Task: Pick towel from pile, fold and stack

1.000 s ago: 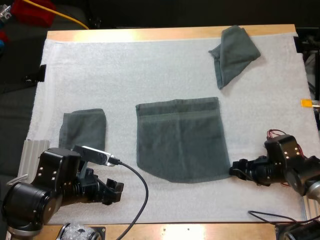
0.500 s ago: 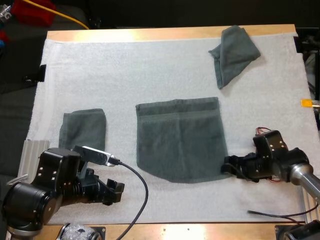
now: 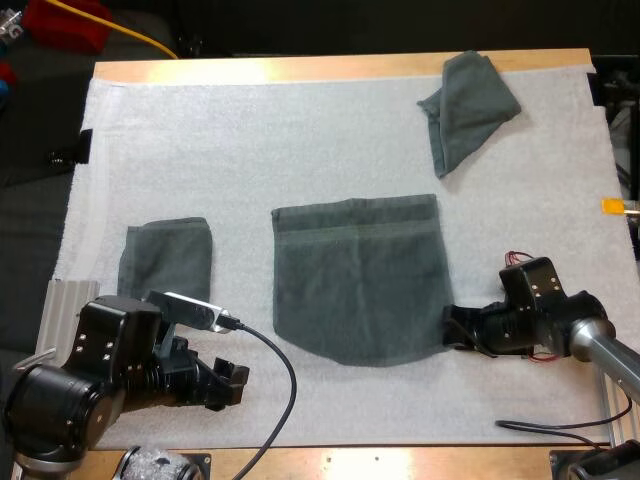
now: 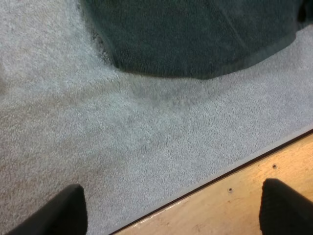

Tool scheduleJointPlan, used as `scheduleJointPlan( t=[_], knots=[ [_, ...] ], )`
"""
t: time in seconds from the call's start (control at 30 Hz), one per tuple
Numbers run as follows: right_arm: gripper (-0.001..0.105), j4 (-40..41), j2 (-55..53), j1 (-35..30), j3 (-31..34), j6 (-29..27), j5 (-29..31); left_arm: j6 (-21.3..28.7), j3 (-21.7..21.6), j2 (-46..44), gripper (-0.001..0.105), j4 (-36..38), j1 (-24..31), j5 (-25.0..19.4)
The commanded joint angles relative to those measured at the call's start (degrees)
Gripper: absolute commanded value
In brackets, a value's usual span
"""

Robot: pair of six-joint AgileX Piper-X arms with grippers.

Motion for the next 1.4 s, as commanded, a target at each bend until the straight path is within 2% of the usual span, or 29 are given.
scheduleJointPlan(
  t=[0.0, 0.1, 0.13, 0.17, 0.3, 0.47, 0.53, 0.63, 0.73, 0.77, 0.83, 0.87, 1.03, 1.1, 1.37],
  knots=[
    [0.009, 0.0, 0.3, -0.4, 0.0, 0.1, -0.4, 0.0, -0.2, -0.2, 0.07, 0.4, -0.2, 0.4],
    [0.001, 0.0, 0.2, -0.4, 0.0, 0.1, -0.2, 0.0, -0.2, 0.3, 0.07, -0.4, -0.2, 0.4],
    [0.001, 0.0, 0.2, -0.4, 0.0, 0.1, -0.1, 0.0, -0.2, 0.4, 0.07, -0.6, -0.2, 0.4],
    [0.001, 0.0, -2.1, -0.4, 0.0, 0.0, 2.4, 0.0, -0.2, 1.1, 0.07, -3.4, -0.2, 3.6],
    [0.001, 0.0, -4.4, -0.4, 0.0, -0.1, 5.5, 0.0, -0.2, 1.9, 0.07, -7.4, -0.2, 6.7],
    [0.001, 2.8, -8.6, -0.4, 0.0, -1.0, 15.9, 0.1, -0.2, 4.7, 0.07, -8.0, -0.2, 13.1],
    [0.001, 3.6, -9.1, -0.4, 0.0, -1.4, 16.9, 0.3, -0.2, 5.8, 0.07, -8.0, -0.2, 14.1],
    [0.001, 3.9, -9.3, -0.4, 0.0, -1.4, 12.8, 0.4, -0.2, 7.3, 0.07, -8.0, -0.2, 14.4],
    [0.01, 4.2, -9.3, -0.4, 0.0, -1.3, 10.2, 0.4, -0.2, 7.4, 0.07, -8.0, -0.2, 14.6],
    [0.036, 5.1, -9.3, -0.4, 0.0, -1.3, 9.7, 0.4, -0.2, 7.4, 0.07, -7.6, -0.2, 14.6],
    [0.046, 6.0, -9.3, -0.4, 0.0, -1.3, 9.7, 0.5, -0.2, 7.4, 0.07, -7.5, -0.2, 14.6],
    [0.055, 8.8, -9.3, -0.4, 0.0, -1.3, 8.9, 0.6, -0.2, 7.4, 0.07, -7.5, -0.2, 14.6],
    [0.055, 3.4, -9.3, -0.4, 3.8, -0.5, 6.1, 0.8, -0.2, 7.4, 0.07, -7.5, -0.2, 14.6],
    [0.055, 0.0, -9.3, -0.4, 6.0, 1.8, 5.7, 0.8, -0.2, 7.4, 0.07, -7.5, -0.2, 14.6],
    [0.055, -8.2, -6.5, -0.4, 7.0, 6.9, 3.0, 0.8, -0.2, 7.4, 0.07, -7.5, -0.2, 14.6]
  ],
)
